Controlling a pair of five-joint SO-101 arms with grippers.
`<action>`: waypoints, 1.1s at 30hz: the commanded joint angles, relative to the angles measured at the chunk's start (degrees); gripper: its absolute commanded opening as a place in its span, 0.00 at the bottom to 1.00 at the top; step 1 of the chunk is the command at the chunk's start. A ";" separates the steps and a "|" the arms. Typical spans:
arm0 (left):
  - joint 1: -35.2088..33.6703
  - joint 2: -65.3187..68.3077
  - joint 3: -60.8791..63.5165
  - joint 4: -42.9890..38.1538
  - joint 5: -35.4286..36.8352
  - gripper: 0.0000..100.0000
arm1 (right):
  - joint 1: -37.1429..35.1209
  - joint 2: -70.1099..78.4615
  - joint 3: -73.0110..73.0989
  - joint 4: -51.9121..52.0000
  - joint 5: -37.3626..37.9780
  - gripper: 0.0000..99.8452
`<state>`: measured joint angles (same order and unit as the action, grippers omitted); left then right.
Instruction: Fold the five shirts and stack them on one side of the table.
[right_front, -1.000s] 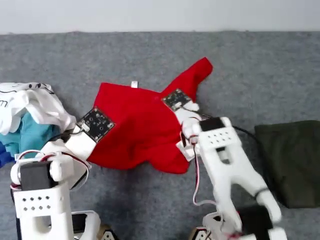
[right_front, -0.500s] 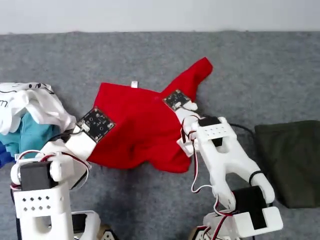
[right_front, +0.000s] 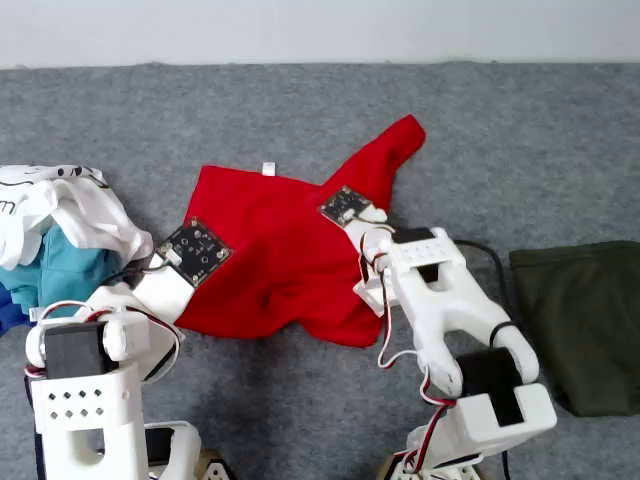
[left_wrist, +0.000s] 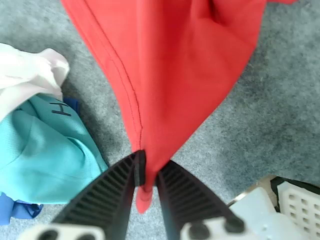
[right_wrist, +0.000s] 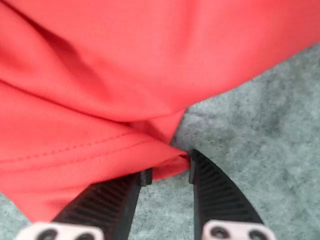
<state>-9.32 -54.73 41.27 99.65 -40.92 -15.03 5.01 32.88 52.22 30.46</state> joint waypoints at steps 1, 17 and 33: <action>-0.09 -0.70 0.75 0.70 -0.35 0.01 | 0.40 2.33 -2.55 1.27 -0.79 0.14; -0.09 -0.70 1.10 0.70 -0.35 0.01 | 6.37 -4.62 -27.16 32.13 -1.23 0.01; -0.09 -0.70 0.75 0.70 -0.35 0.01 | 17.71 -17.10 -63.47 50.86 -1.05 0.01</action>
<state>-9.32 -54.73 42.68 99.65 -40.92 2.02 -6.95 -27.52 100.66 29.85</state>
